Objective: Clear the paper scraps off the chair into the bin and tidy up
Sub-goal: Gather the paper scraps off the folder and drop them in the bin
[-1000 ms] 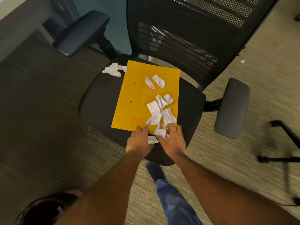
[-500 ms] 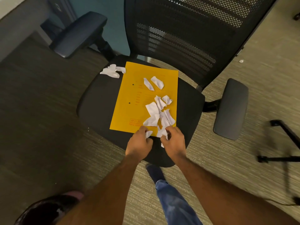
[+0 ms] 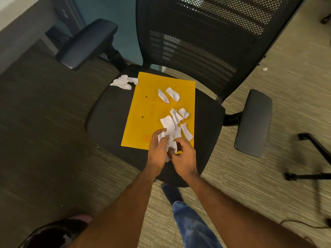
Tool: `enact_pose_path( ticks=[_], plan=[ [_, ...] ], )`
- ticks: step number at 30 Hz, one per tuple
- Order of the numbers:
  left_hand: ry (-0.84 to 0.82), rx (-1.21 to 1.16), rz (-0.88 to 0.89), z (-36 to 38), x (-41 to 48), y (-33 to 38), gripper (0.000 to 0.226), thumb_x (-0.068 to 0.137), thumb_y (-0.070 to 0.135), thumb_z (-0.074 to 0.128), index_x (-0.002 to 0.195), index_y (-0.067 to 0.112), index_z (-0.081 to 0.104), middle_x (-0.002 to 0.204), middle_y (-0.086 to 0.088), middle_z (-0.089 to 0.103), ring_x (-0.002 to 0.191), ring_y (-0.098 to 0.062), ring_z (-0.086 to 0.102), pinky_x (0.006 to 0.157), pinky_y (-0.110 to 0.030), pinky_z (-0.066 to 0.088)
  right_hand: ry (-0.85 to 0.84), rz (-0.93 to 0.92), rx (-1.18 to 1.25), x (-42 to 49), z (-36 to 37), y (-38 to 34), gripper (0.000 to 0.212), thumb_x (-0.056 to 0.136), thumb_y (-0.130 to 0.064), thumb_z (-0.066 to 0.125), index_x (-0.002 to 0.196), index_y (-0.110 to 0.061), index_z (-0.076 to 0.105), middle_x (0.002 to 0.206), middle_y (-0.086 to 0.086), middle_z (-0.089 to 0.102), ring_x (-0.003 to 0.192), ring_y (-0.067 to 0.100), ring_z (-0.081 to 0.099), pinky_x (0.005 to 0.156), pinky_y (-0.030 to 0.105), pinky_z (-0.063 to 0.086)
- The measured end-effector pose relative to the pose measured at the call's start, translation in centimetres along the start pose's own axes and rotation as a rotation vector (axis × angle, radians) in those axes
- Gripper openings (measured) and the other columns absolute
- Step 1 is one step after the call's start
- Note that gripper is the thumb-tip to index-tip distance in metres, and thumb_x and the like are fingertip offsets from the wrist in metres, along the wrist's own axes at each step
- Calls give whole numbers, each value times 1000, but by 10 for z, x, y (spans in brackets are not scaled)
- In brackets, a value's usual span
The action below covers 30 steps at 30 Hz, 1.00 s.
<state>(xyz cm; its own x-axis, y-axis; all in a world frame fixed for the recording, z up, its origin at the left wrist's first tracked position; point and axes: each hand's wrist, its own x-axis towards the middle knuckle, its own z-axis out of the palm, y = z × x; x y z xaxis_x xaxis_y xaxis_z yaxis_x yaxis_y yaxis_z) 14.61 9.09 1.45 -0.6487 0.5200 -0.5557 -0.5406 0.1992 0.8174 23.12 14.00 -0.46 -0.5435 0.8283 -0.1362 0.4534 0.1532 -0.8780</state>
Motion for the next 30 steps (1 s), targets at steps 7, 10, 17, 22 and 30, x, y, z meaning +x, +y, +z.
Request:
enact_pose_path(
  ticks=[7,10,17,22,30],
  plan=[
    [86,-158,-72,0,6,0,25,90,7,65,109,22,65,103,-10,72,88,-22,71,66,-29,58,-18,-95,-4,0,6,-9,22,77,-5,72,94,-13,62,91,0,56,78,7,55,66,20,49],
    [178,-236,-122,-4,10,0,27,91,4,59,112,19,62,104,-17,69,86,-26,69,70,-35,58,-45,-134,26,0,8,-10,23,77,-9,71,98,-13,62,99,1,51,81,9,58,64,24,53],
    [237,-556,-261,-16,24,10,26,99,14,49,123,23,50,102,-11,60,81,-21,62,65,-33,51,-8,-228,14,14,2,-22,28,81,-22,72,105,-12,63,111,0,48,103,9,56,78,26,55],
    [222,-581,-283,-25,30,11,12,99,23,52,110,21,56,95,-7,60,77,-16,61,57,-25,51,82,-68,-490,40,-7,-17,60,76,-49,69,123,-18,51,129,6,41,114,24,44,89,40,49],
    [220,-584,-280,-32,35,12,22,95,17,55,117,21,53,99,-6,59,74,-16,62,55,-22,53,-106,326,-724,57,9,-16,112,54,-86,63,138,-21,29,135,11,30,120,32,38,87,48,46]
  ],
)
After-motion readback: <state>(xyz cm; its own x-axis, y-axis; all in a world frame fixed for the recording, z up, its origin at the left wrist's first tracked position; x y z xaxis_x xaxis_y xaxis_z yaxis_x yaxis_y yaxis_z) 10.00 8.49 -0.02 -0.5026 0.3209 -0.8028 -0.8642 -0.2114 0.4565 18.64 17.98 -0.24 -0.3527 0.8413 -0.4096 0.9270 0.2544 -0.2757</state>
